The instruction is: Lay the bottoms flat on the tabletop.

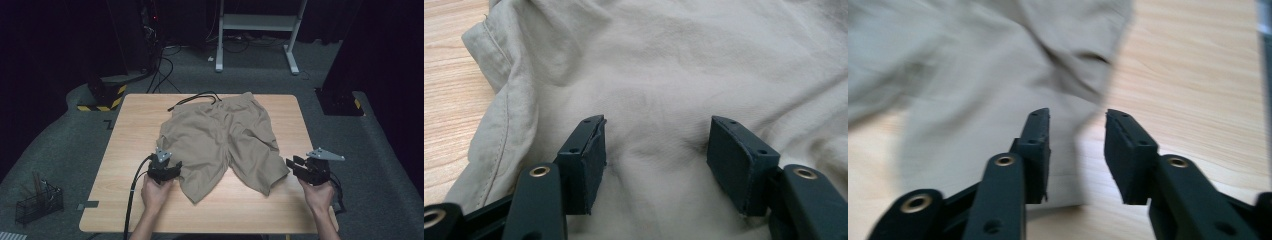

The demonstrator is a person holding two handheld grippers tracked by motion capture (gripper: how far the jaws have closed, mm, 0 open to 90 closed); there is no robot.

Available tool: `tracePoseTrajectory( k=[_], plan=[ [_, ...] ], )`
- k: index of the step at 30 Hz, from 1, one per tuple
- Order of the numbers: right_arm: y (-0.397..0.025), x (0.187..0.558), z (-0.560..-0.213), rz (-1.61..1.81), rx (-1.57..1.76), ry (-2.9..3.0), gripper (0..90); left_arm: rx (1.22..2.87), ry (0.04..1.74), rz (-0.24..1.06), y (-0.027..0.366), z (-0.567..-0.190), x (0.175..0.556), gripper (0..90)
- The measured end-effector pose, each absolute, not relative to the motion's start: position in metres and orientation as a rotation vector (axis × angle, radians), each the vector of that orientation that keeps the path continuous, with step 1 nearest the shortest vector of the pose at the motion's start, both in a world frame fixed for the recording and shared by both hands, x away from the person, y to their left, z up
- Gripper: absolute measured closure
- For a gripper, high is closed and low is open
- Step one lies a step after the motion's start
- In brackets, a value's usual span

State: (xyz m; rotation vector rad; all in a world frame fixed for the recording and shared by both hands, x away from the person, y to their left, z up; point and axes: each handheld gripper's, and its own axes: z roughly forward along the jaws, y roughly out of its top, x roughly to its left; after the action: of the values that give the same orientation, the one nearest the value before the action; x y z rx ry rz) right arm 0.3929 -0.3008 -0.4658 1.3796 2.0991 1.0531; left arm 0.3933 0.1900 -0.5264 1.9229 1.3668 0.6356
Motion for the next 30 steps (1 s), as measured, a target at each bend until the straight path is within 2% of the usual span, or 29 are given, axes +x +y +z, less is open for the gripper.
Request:
tracePoseTrajectory(
  k=[5,9,15,18,21,24,30],
  plan=[
    [-0.303,0.42,-0.493,0.934,1.448,2.161,81.1,1.924,1.367,0.637,0.19,-0.526,0.393,40.3],
    [-0.289,0.418,-0.498,0.955,1.375,2.235,87.9,1.924,1.368,0.638,0.19,-0.526,0.393,40.3],
    [-0.253,0.407,-0.484,1.057,1.219,2.355,87.7,1.924,1.369,0.64,0.19,-0.526,0.393,40.3],
    [-0.225,0.413,-0.491,1.003,1.147,2.447,85.8,1.924,1.368,0.638,0.19,-0.526,0.393,40.3],
    [-0.215,0.419,-0.497,1.001,1.148,2.467,83.8,1.922,1.369,0.635,0.19,-0.526,0.393,40.2],
    [-0.225,0.417,-0.489,1.054,1.188,2.396,80.0,1.923,1.368,0.636,0.19,-0.526,0.393,40.1],
    [-0.266,0.417,-0.471,1.001,1.325,2.215,79.5,1.923,1.368,0.638,0.19,-0.526,0.393,40.1]
  ],
)
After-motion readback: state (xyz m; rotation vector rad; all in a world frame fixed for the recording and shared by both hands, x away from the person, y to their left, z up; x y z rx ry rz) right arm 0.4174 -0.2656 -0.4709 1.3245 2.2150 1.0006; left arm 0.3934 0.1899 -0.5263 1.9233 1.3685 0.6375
